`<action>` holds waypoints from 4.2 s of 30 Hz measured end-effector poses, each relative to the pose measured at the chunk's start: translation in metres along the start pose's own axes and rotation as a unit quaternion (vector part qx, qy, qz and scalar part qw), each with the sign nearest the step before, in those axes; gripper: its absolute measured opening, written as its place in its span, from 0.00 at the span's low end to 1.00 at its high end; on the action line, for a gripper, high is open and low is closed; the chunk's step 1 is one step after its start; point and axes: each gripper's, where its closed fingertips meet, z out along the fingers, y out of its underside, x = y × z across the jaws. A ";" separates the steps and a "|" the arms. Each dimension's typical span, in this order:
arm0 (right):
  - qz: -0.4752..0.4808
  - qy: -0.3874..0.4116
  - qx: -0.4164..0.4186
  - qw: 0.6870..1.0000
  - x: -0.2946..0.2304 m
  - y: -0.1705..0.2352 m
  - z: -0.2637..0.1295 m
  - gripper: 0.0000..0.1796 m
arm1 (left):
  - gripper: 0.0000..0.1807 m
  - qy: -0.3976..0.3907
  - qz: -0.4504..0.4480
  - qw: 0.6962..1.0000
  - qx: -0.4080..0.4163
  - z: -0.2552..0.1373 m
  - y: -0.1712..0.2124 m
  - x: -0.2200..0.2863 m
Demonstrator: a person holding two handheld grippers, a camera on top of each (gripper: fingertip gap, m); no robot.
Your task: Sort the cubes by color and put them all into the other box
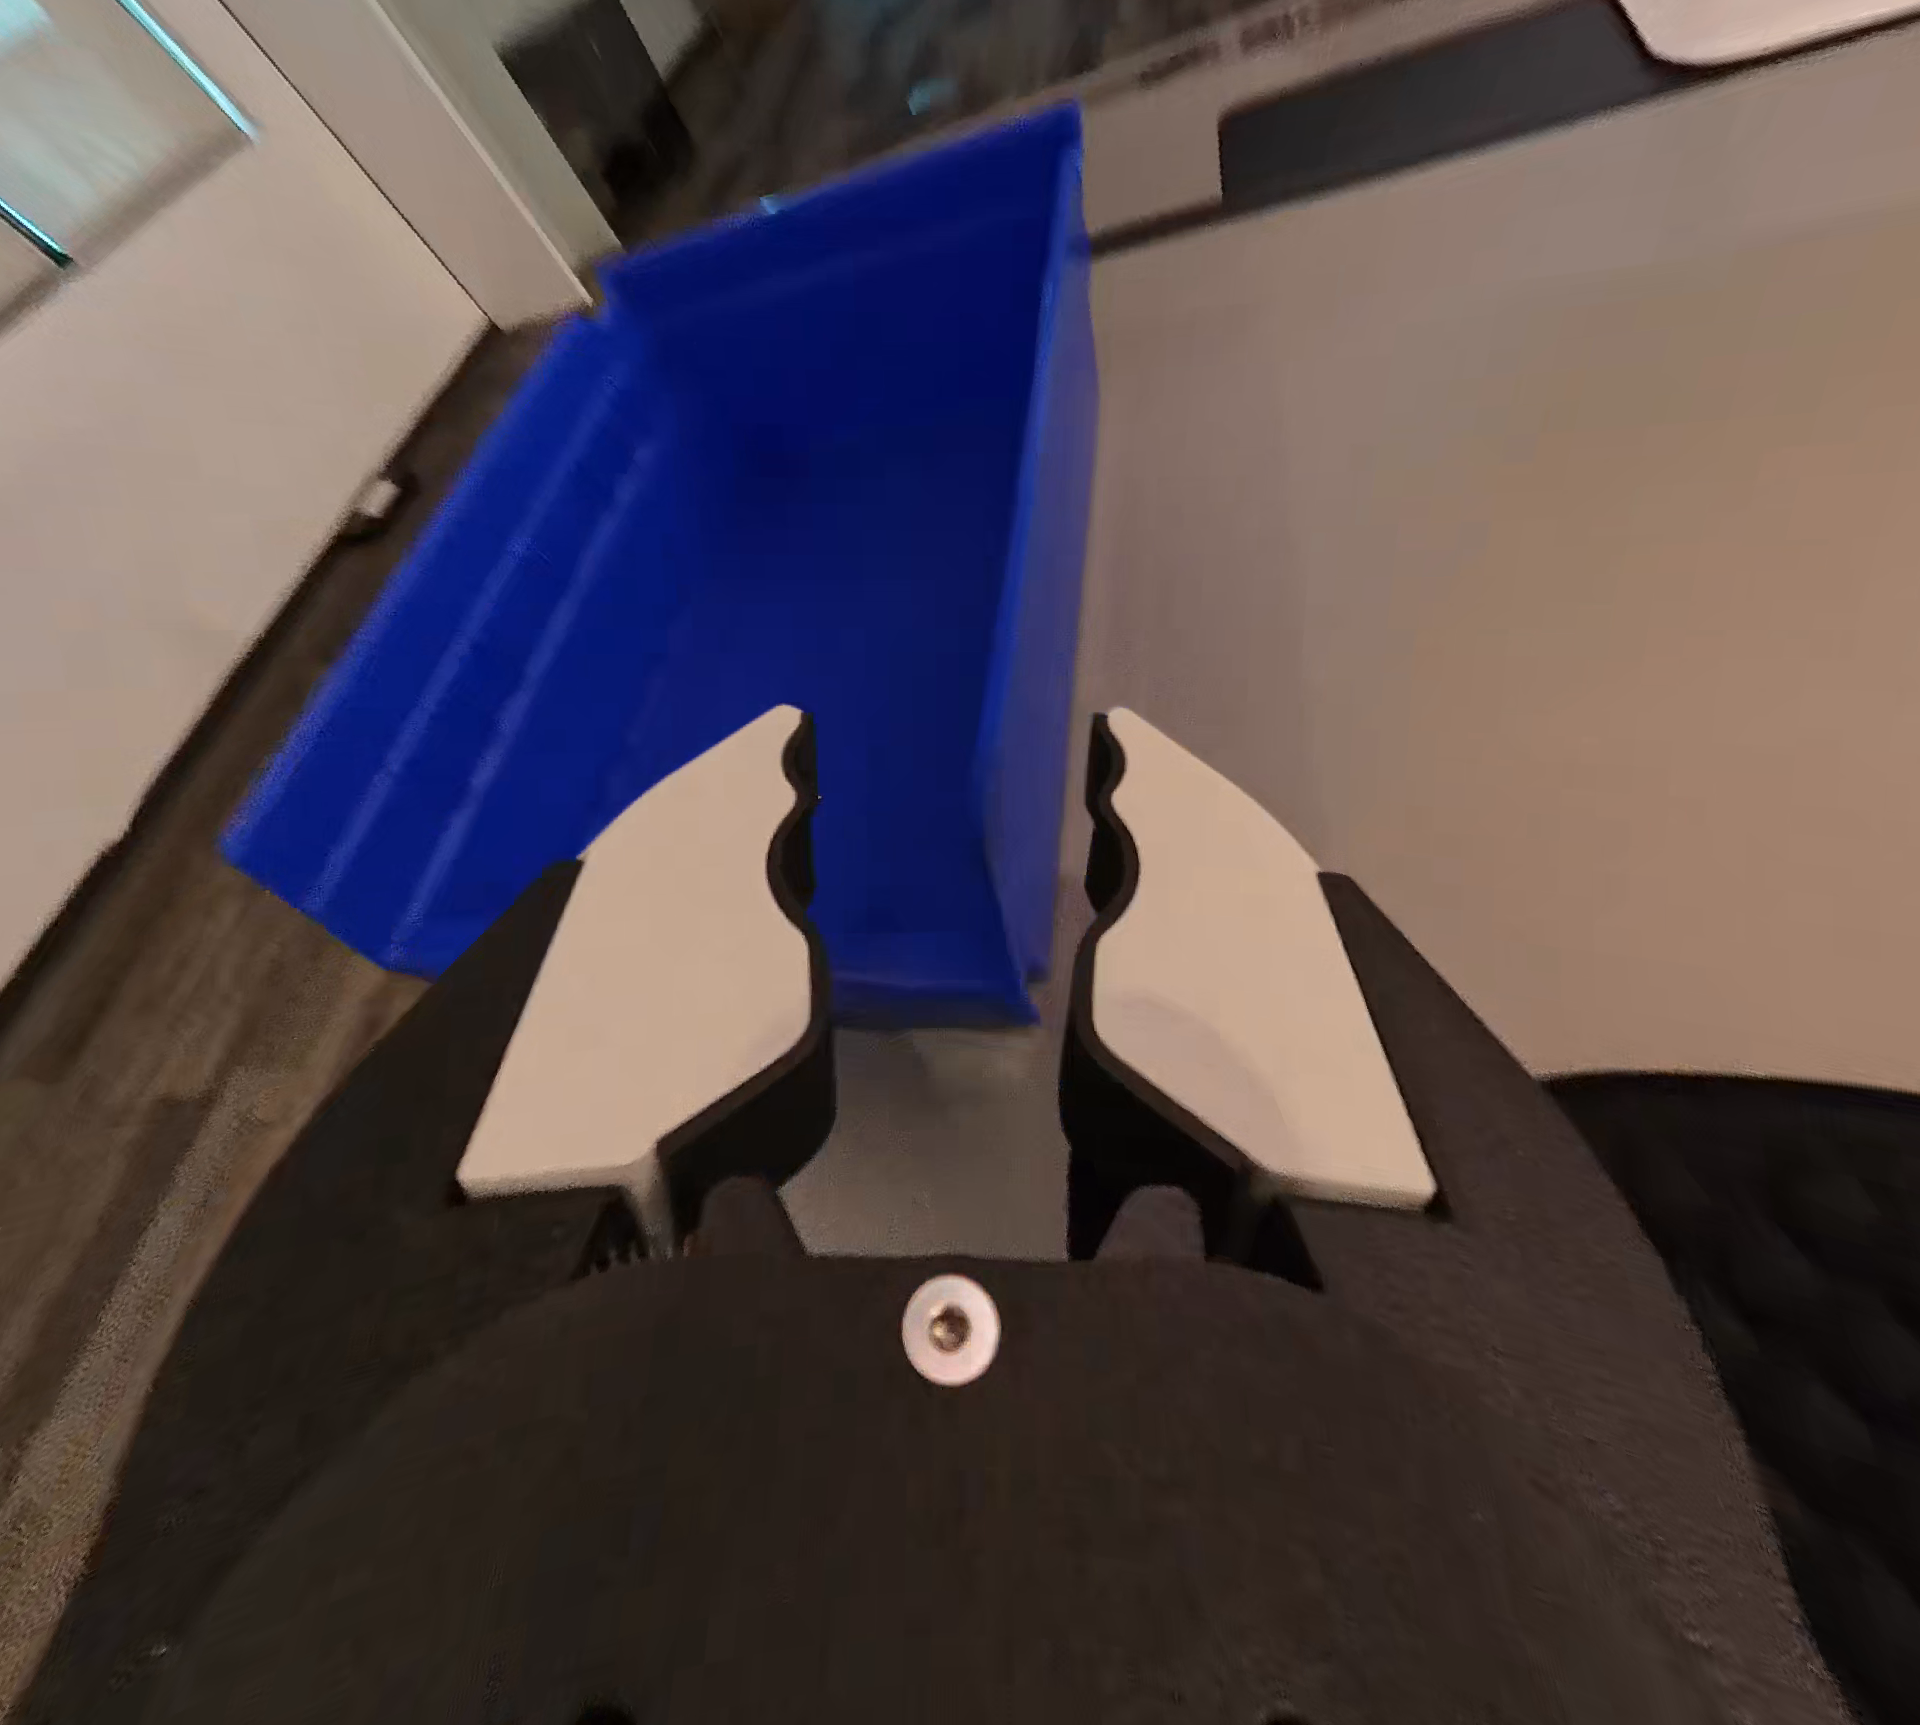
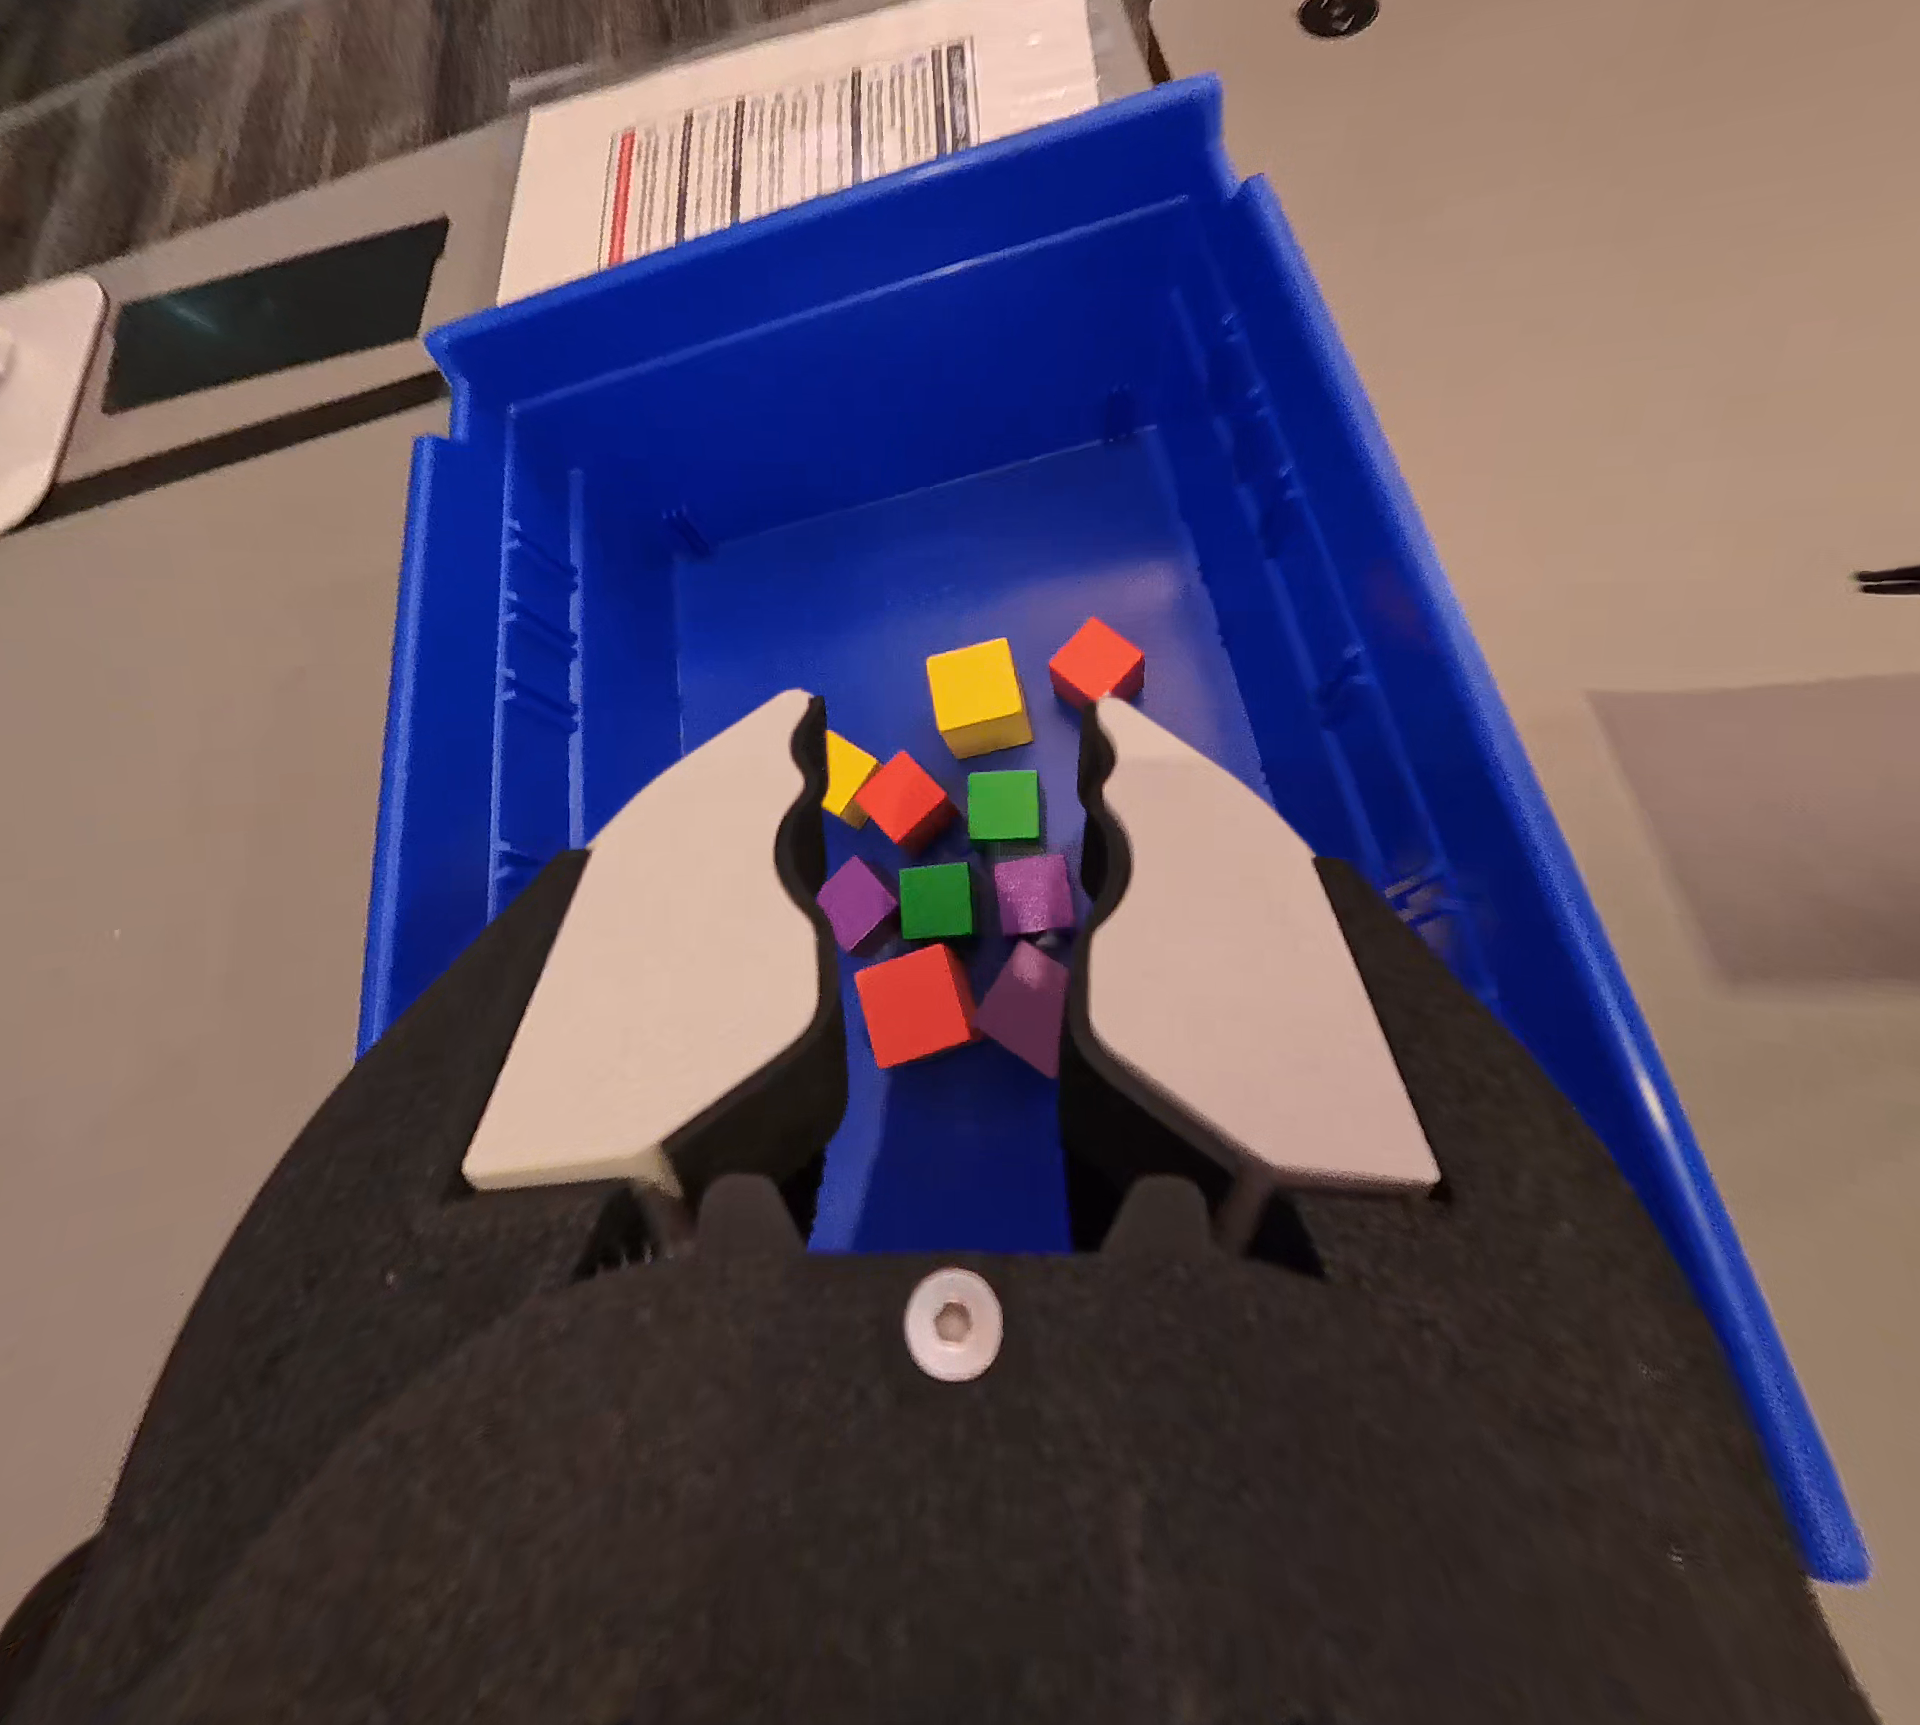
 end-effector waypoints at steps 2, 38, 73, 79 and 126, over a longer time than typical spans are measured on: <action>-0.019 0.006 -0.019 1.000 -0.003 0.005 0.004 0.26 | 0.25 0.018 -0.018 0.999 -0.025 0.005 0.013 0.009; -0.170 -0.017 -0.122 0.978 -0.067 0.029 0.037 0.25 | 0.08 0.076 0.111 0.991 -0.012 0.010 -0.058 0.244; -0.128 -0.058 -0.125 0.982 -0.052 0.044 0.029 0.25 | 0.19 0.180 -0.099 0.953 -0.222 0.046 -0.011 0.114; -0.119 -0.038 -0.148 0.981 -0.042 0.053 0.021 0.25 | 0.07 0.154 -0.011 0.954 -0.258 0.054 0.002 0.118; 0.026 -0.012 -0.356 0.934 0.085 0.048 0.037 0.04 | 0.25 0.180 -0.033 0.983 -0.033 -0.066 -0.067 0.173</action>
